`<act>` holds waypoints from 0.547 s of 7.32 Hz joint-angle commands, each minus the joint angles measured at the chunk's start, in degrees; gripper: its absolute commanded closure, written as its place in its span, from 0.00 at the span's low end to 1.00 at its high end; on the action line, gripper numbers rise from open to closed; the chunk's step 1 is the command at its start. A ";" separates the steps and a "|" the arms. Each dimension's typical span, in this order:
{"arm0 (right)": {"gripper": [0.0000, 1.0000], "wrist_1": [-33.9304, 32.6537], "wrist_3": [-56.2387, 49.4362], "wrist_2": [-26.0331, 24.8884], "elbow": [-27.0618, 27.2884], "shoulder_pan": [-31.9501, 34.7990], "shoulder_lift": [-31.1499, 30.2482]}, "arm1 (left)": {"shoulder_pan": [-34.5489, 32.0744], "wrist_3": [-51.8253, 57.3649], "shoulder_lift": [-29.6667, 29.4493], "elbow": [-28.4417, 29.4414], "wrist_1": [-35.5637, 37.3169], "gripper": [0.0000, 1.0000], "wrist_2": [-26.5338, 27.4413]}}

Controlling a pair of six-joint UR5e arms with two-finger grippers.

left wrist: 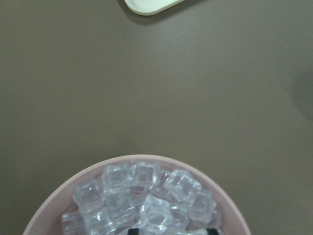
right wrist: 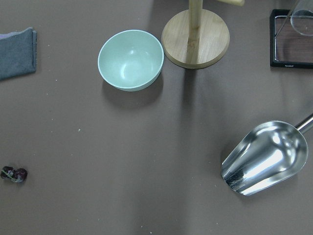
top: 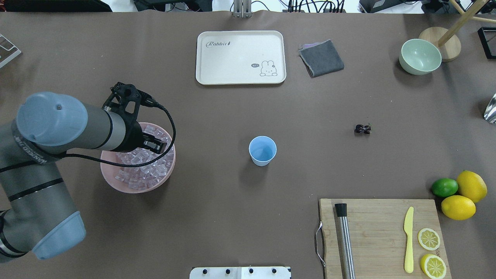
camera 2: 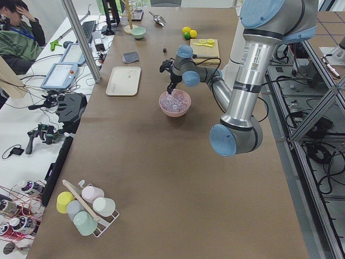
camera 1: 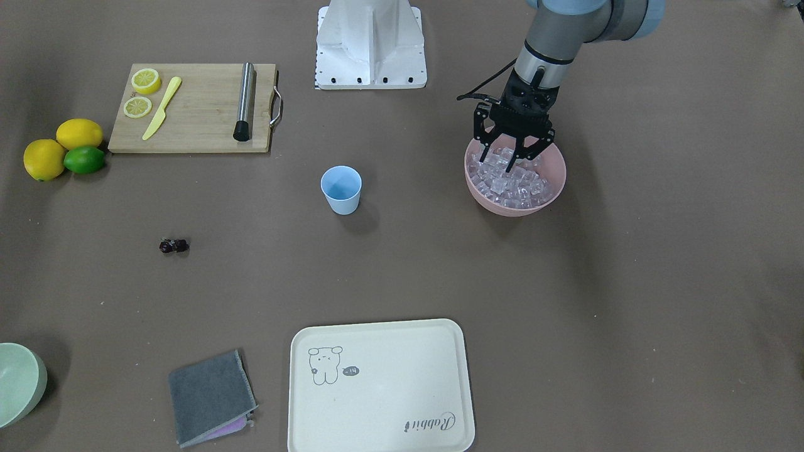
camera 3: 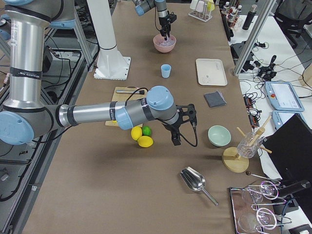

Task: Put ice and cherries in cup
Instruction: 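Lift the ice cube and carry it over the light-blue cup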

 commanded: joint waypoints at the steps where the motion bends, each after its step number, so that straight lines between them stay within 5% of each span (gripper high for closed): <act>1: 0.00 0.09 -0.01 0.00 0.00 0.00 0.00 | 2.63 -8.87 -8.50 5.18 -0.12 1.00 0.16; 4: 0.00 0.00 -0.01 0.09 0.00 0.00 -0.09 | 4.93 -14.36 -14.51 8.55 -0.12 1.00 0.60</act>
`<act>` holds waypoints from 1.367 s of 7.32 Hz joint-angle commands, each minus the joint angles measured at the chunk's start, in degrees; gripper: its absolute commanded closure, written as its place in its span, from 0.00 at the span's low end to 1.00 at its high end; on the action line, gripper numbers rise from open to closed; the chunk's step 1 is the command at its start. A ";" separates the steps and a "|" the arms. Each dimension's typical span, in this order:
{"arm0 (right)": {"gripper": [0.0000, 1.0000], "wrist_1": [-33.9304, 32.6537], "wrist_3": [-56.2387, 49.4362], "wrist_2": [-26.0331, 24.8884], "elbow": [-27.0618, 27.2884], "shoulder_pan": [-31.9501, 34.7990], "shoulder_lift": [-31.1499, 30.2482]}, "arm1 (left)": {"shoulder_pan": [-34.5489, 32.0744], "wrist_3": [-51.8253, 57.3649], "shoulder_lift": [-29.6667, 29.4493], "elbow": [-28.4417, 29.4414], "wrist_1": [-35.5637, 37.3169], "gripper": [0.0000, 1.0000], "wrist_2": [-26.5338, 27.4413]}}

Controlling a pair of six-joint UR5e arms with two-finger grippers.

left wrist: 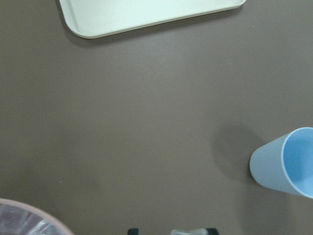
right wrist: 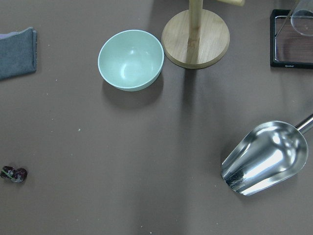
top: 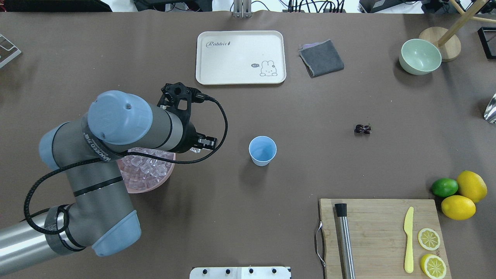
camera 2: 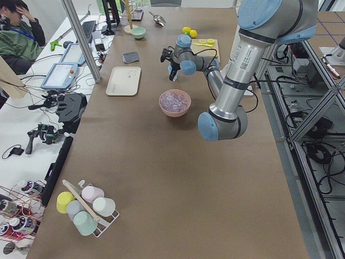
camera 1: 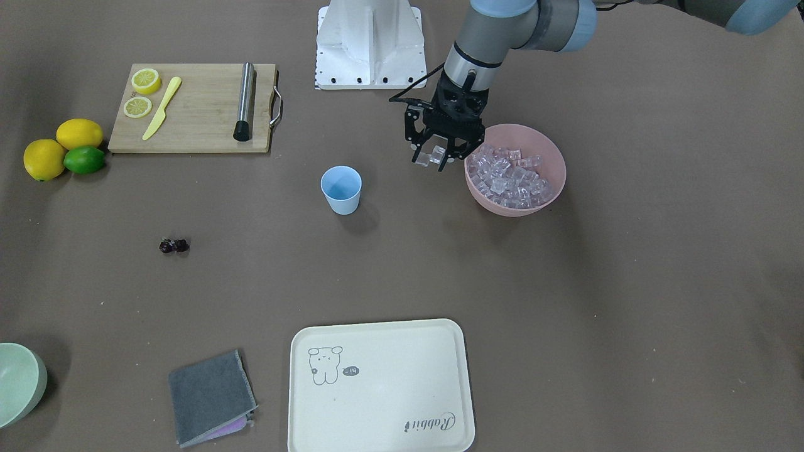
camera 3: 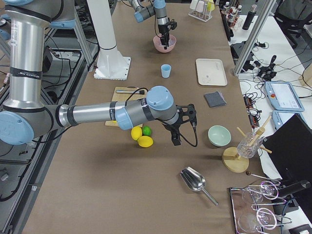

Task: Put ice and cherries in cup
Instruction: 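Lift the ice cube and carry it over the light-blue cup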

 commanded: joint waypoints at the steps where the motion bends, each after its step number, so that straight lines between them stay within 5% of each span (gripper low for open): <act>1: 0.00 -0.03 0.00 0.03 0.00 0.00 -0.01 | 0.89 -2.16 -2.59 1.20 -0.05 1.00 0.18; 3: 0.00 -0.03 0.09 0.12 0.00 0.00 -0.10 | 1.76 -4.43 -7.06 5.22 -0.14 1.00 2.27; 6: 0.00 -0.20 0.09 0.21 -0.09 0.00 -0.19 | 3.08 -4.53 -9.62 12.95 -10.05 1.00 5.63; 10: 0.00 -0.56 1.93 0.30 -0.09 -0.09 -0.28 | 6.69 -5.67 -12.44 15.08 -11.65 1.00 11.52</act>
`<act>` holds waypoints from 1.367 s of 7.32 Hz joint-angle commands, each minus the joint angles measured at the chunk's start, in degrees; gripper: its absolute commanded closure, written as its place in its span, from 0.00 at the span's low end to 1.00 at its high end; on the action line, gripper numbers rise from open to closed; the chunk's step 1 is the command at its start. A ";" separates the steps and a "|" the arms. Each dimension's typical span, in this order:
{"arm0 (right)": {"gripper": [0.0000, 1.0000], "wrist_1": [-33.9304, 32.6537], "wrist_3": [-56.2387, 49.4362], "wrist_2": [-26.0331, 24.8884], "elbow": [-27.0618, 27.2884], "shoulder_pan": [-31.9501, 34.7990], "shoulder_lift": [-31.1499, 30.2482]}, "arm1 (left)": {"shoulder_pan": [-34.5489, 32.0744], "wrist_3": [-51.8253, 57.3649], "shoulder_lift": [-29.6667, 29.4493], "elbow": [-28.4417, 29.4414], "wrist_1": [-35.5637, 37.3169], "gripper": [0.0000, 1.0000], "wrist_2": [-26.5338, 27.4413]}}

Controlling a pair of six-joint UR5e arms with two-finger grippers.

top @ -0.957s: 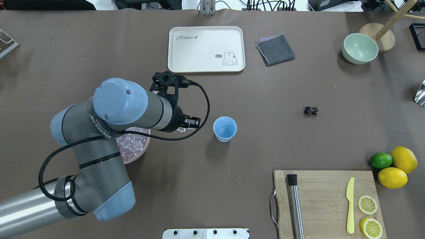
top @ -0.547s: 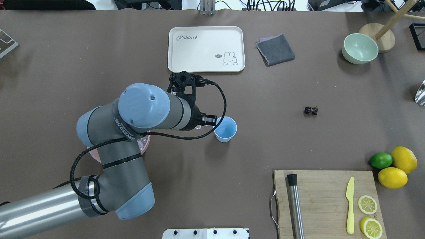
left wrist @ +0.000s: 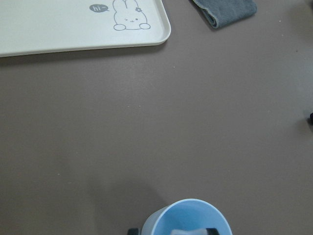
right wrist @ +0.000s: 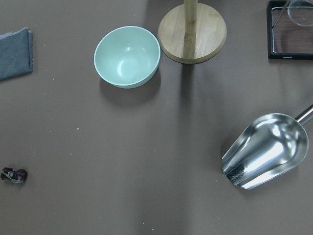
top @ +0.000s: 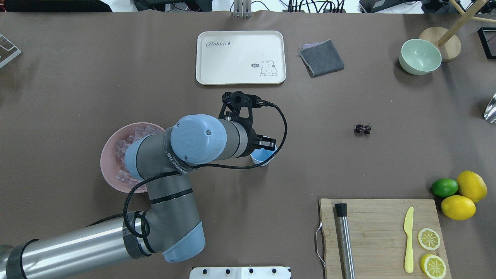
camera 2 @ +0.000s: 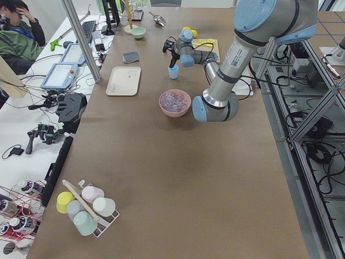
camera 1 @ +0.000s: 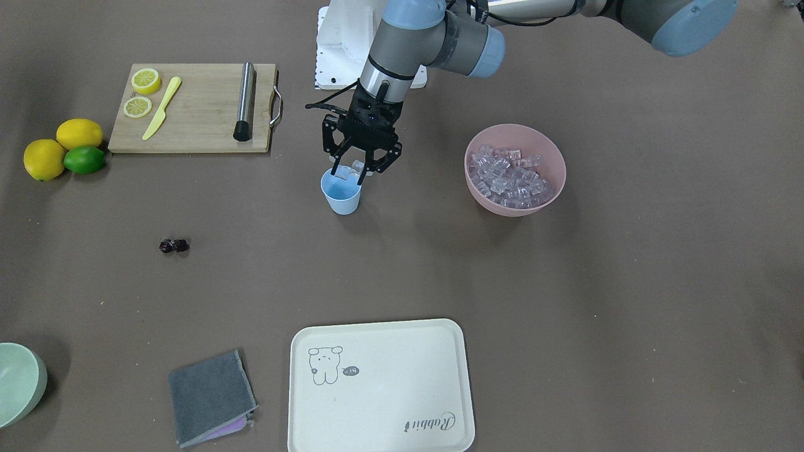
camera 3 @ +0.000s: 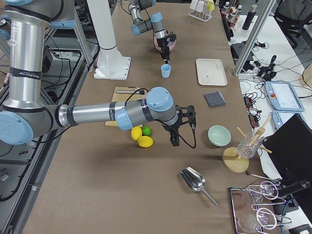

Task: Put ice and cherries in cup
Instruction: 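Open the left gripper to drop the ice cube into the cup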

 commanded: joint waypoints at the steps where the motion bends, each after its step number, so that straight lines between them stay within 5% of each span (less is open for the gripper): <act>1: 0.00 -0.18 0.71 0.14 0.00 -0.11 -0.06 | 0.83 -1.22 -1.17 1.91 -0.52 1.00 2.16; 5: 0.00 0.00 0.71 0.05 -0.62 -0.11 0.03 | 0.92 -1.31 -1.53 2.89 -1.92 0.96 2.08; 7: 0.00 0.08 0.71 0.14 -0.62 -0.11 0.03 | 1.10 -1.75 -1.09 2.81 -3.50 0.03 1.82; 10: 0.00 0.17 0.71 0.14 -0.53 -0.11 0.03 | 1.62 -2.10 -0.48 2.63 -5.44 0.02 1.91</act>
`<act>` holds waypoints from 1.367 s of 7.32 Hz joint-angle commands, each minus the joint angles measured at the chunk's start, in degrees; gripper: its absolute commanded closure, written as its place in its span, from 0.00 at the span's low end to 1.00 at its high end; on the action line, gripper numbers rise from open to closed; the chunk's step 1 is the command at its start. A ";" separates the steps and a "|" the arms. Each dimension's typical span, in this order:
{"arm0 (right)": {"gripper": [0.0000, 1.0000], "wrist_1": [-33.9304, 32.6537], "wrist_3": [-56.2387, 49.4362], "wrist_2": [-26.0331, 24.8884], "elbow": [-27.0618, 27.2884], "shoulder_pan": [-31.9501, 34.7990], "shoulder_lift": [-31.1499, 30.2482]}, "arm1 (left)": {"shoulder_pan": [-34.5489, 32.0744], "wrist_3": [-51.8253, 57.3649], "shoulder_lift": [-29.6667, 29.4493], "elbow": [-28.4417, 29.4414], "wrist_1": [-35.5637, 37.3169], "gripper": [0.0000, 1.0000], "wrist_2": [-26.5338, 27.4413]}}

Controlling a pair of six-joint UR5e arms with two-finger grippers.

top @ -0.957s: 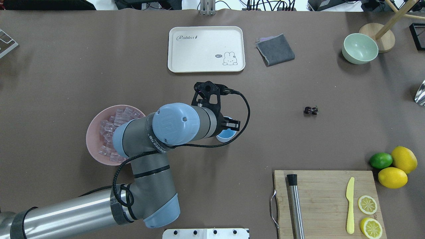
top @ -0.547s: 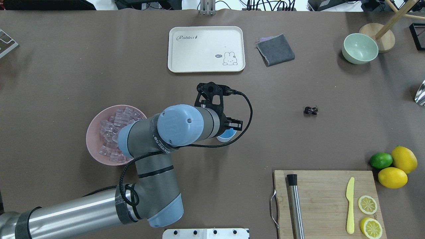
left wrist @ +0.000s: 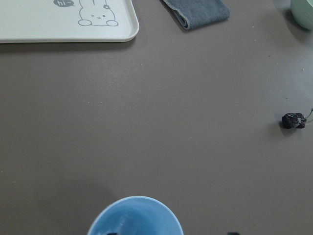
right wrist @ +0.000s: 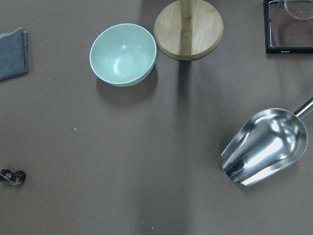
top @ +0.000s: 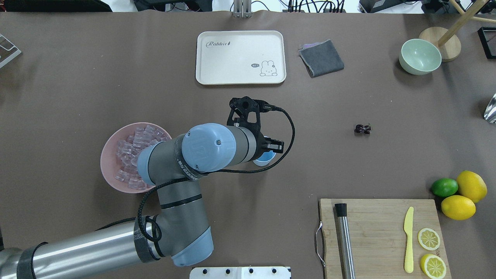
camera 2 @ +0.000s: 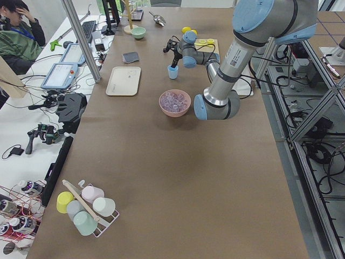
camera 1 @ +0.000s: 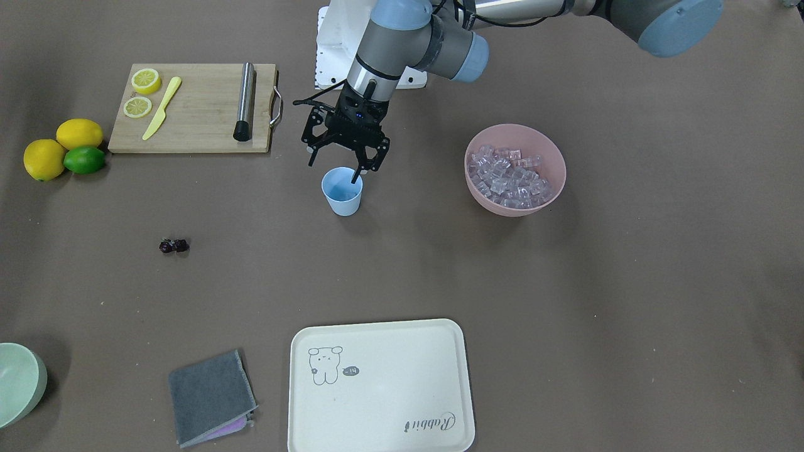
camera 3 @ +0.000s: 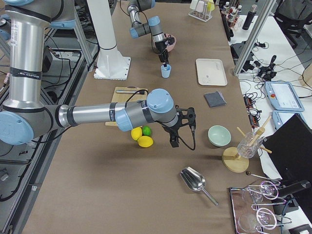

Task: Put ice and cherries in cup
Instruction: 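Open the left gripper to drop the ice cube into the cup, then move the left gripper back over the pink bowl of ice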

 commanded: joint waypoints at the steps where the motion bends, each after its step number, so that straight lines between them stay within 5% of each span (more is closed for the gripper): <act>1: 0.00 0.04 0.00 0.03 0.08 0.00 0.00 | 0.09 -0.02 0.38 -0.11 -0.53 0.02 0.02; 4: 0.00 0.30 -0.09 0.98 0.16 0.00 0.00 | -0.09 0.59 2.91 -4.20 1.04 0.02 -0.76; 6: 0.00 0.39 -0.09 2.66 0.34 0.00 -0.09 | -4.28 2.86 10.45 -15.16 8.30 0.02 -9.08; 8: 0.00 0.73 -0.26 2.66 0.25 0.00 -0.17 | -6.76 9.61 15.91 -24.33 20.35 0.02 -10.79; 10: 0.00 1.26 -0.26 2.66 0.25 0.00 -0.17 | -7.64 14.97 25.65 -28.04 19.87 0.02 -10.96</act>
